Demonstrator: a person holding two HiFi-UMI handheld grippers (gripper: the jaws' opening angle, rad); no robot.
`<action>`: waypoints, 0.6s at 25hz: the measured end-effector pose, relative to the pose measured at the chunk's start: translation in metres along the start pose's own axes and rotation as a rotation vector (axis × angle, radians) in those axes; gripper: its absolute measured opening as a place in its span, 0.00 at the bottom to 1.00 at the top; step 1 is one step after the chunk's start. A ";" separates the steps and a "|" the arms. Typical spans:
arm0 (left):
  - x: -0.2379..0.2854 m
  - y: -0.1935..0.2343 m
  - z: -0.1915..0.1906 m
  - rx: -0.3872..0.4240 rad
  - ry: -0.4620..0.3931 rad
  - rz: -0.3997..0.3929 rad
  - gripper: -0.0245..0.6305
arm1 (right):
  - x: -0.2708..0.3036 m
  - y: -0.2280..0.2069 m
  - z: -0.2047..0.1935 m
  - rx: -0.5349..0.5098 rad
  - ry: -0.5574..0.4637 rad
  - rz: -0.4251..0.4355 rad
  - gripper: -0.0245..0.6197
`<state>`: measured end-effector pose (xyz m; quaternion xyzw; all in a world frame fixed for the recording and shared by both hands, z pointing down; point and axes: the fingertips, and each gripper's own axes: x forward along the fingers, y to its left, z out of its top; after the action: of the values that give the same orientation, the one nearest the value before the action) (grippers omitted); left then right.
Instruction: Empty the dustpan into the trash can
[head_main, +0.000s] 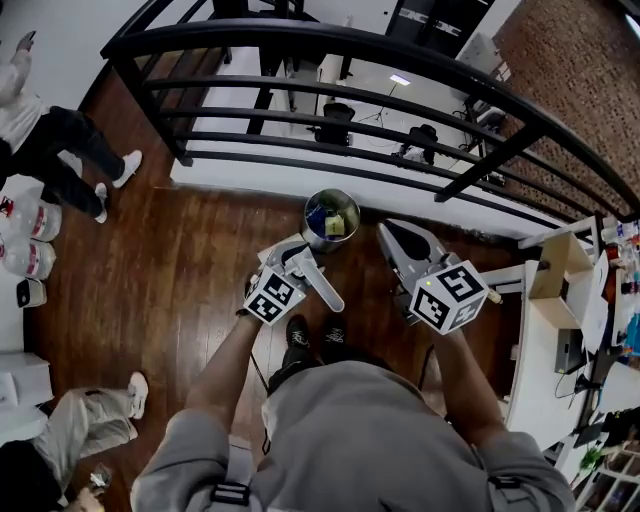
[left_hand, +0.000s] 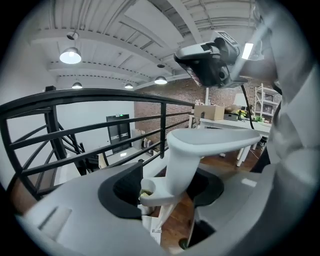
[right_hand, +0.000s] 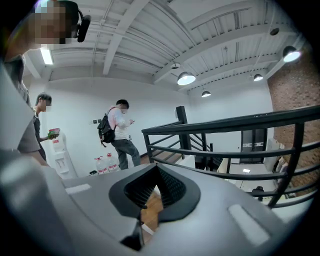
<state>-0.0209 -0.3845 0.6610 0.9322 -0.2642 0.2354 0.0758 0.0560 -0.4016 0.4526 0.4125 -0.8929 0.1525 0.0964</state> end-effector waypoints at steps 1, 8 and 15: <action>0.000 -0.005 -0.003 0.006 0.011 -0.017 0.40 | 0.000 0.001 0.000 0.000 -0.002 0.003 0.04; -0.007 -0.038 -0.022 0.081 0.097 -0.130 0.56 | -0.002 0.010 0.002 0.003 -0.010 0.033 0.04; -0.025 -0.047 -0.039 0.061 0.140 -0.151 0.68 | 0.002 0.029 0.006 -0.020 -0.014 0.087 0.04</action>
<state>-0.0302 -0.3224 0.6829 0.9326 -0.1800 0.3016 0.0830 0.0320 -0.3872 0.4422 0.3733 -0.9121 0.1448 0.0878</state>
